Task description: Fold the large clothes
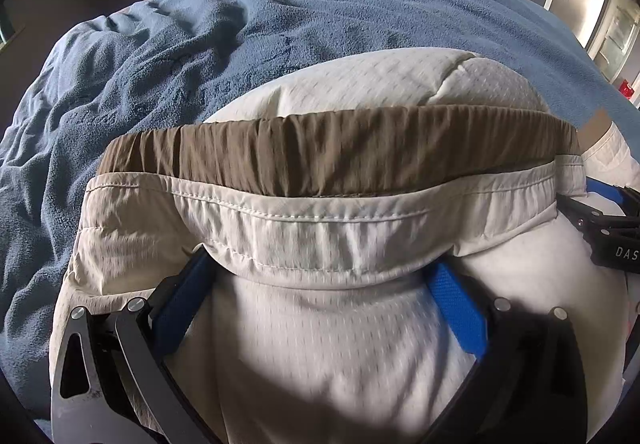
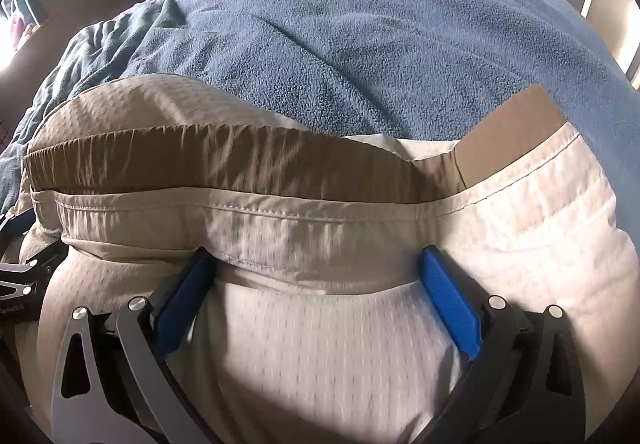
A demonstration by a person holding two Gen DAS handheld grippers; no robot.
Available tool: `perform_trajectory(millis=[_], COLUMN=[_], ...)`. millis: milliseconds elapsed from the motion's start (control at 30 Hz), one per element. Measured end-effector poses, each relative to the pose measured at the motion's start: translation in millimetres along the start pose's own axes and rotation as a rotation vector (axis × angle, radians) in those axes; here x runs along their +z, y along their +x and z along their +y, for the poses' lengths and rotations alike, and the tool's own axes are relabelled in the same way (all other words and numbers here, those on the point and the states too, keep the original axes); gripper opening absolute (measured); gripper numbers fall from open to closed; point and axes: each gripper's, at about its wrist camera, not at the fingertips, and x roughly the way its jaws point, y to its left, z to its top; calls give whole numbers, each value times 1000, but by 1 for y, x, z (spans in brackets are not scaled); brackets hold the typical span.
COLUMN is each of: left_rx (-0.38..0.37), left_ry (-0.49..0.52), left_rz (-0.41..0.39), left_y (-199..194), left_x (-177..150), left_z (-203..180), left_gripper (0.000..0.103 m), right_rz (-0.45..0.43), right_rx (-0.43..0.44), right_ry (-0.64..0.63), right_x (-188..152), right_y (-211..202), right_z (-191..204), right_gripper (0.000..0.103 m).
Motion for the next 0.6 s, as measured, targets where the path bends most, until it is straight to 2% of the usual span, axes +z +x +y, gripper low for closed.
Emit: perform_trajectory(millis=[367,600], left_rx=[-7,-14], left_ry=[-6,-16], left_rz=[-37,-114], left_y=[-3,-9], left_x=[-4,-12], left_z=[1,2], left_gripper=[98,98], right_rz=[-23,-102], right_rx=[8,6], right_ry=[4,2], right_x=[-4,-12], right_y=[-1,-7], right_z=[-1,0], right_gripper=[96,96])
